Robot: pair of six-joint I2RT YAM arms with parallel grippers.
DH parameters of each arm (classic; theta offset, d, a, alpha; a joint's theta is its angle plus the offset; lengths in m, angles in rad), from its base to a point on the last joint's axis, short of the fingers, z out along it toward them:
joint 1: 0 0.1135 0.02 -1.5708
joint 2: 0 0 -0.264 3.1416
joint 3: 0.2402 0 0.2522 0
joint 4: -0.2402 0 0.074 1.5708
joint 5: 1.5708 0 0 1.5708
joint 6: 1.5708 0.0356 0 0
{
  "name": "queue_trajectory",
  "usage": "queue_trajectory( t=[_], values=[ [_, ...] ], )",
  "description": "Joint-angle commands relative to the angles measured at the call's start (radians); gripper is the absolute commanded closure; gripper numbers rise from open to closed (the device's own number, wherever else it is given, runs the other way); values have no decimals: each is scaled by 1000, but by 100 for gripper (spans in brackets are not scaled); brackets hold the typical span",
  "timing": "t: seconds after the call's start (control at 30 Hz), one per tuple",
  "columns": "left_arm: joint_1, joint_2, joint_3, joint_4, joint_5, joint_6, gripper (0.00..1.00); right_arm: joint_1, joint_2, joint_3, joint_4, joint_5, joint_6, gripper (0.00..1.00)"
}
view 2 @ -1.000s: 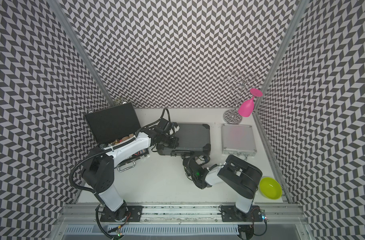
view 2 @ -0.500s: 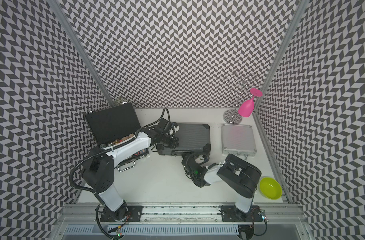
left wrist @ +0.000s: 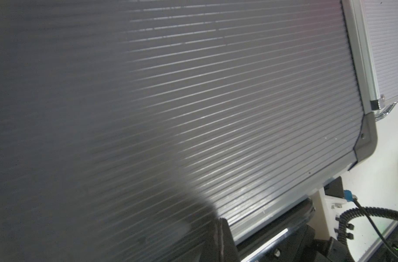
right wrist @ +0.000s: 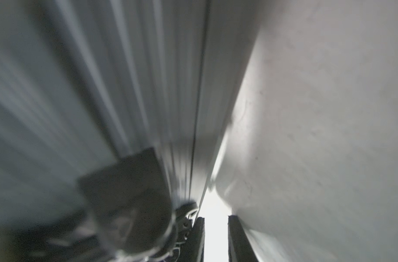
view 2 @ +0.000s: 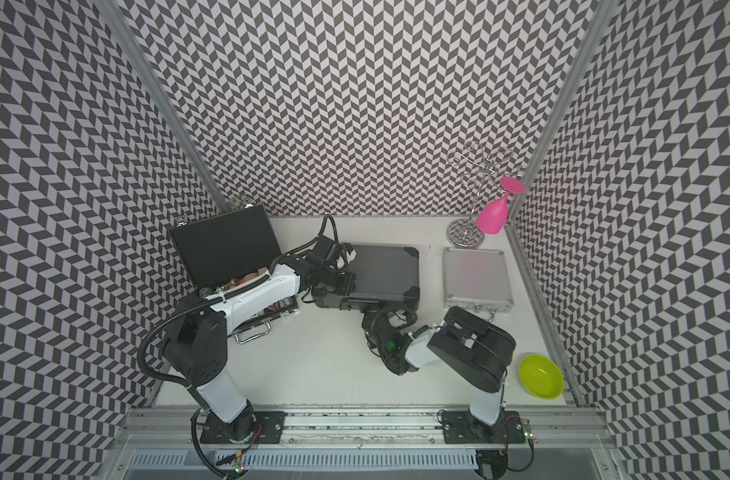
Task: Close the poker set cases
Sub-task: Fasten the fastener on the poker set case.
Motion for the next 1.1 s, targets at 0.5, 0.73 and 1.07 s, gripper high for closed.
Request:
queue_trajectory(
  t=[0.5,0.73,1.07],
  values=[
    [7,28,4,-109,-9,10,100,-25,-305,-75,-256,43,-428,75],
    [8,30,-4,-105,-11,15,100,-27,-524,82,-461,80,-1014,78],
    [13,21,-19,-92,-17,7,100,-263,-395,319,-497,-317,-1345,77]
  ],
)
